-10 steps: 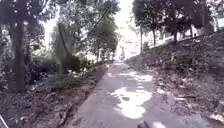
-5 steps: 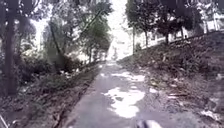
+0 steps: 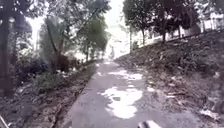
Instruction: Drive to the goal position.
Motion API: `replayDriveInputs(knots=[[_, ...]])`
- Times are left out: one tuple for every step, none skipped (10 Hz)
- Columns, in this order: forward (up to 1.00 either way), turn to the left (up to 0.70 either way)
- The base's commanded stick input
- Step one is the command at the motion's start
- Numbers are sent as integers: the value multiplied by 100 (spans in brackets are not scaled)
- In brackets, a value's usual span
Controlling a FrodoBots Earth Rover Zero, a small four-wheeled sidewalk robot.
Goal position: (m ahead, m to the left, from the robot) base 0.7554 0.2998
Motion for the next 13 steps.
replayDriveInputs(knots=[[50, 0], [50, 0], [50, 0], [50, 0], [50, 0], [50, 0], [50, 2], [50, 16], [50, -41], [50, -50], [50, -49], [50, 1], [50, 16]])
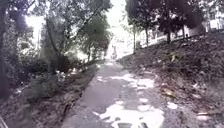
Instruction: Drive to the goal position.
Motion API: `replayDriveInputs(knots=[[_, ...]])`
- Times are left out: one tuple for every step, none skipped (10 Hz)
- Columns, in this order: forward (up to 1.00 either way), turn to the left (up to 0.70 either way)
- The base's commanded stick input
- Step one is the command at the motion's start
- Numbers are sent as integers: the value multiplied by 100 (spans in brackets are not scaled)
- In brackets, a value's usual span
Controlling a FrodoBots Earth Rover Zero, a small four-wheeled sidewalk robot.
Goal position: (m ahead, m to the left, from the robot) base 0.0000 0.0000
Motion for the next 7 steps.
replayDriveInputs(knots=[[50, 5], [50, 0], [50, 3], [50, 4], [50, 2], [50, 2], [50, 0]])
